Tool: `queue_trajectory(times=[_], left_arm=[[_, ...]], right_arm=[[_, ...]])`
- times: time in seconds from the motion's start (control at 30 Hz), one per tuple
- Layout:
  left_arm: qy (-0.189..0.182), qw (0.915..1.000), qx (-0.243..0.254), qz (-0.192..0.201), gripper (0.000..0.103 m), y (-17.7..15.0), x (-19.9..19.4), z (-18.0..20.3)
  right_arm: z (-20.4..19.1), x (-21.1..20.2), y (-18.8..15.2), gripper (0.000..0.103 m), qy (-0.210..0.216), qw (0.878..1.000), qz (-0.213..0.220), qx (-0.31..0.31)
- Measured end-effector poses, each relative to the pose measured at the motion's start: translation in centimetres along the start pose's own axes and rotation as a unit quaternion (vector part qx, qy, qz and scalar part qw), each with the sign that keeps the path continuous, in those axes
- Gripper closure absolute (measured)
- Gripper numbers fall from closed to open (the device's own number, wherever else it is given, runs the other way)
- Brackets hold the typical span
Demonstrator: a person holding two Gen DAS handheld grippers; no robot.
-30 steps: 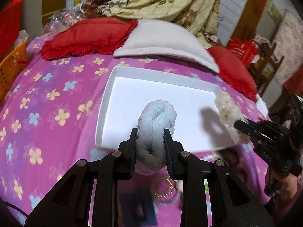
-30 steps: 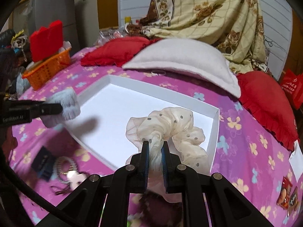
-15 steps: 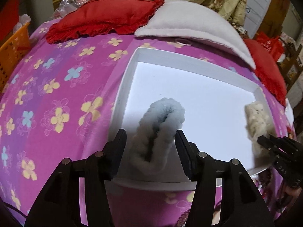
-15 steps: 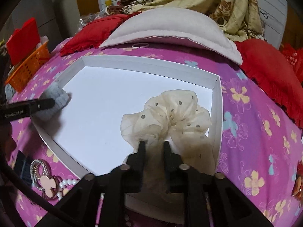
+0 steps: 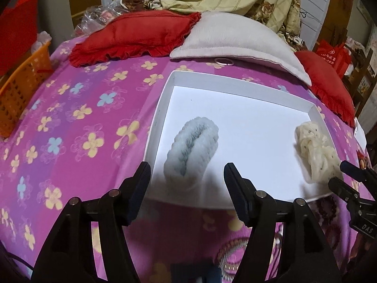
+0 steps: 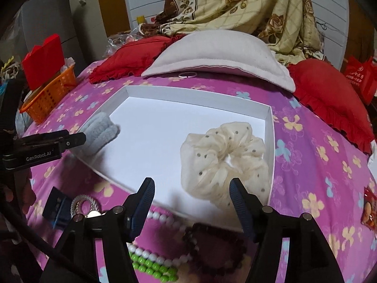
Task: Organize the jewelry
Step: 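Carry both scrunchies into the white box and open both tools to release them, then lift both open tools out of the white box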
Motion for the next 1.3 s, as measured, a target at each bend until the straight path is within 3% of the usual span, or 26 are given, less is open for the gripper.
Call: queue_trajectory(times=[0.17, 0.4, 0.73, 1.3], left_arm=[[0.007, 0.9998, 0.012, 0.016, 0.038, -0.9, -1.9, 1.3], [0.025, 0.9981, 0.044, 0.035, 0.038, -2.5, -4.6, 3.1], [0.017, 0.9965, 0.063, 0.052, 0.038, -4.8, -7.3, 4.6], [0.022, 0.9951, 0.066, 0.070, 0.038, -7.8, -10.7, 5.1]], right_arm=[[-0.3, -2.0, -0.9, 0.032, -0.005, 1.000, 0.017, 0.005], [-0.5, -4.7, -2.4, 0.032, -0.005, 1.000, 0.022, 0.005], [0.3, -7.5, -5.0, 0.030, -0.012, 0.999, 0.025, 0.018], [1.8, -10.1, -7.7, 0.030, -0.027, 0.999, 0.021, 0.031]])
Point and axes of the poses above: each gripper's, at about its wrist camera, not at the fingertips, and x roughly the way its jaws point, z to its right, y to its top, the point moved 5 cm from there along x, roughly the way its jaws point, and after that the axes turned 14 degrees about -y, right-handed, at the moved point
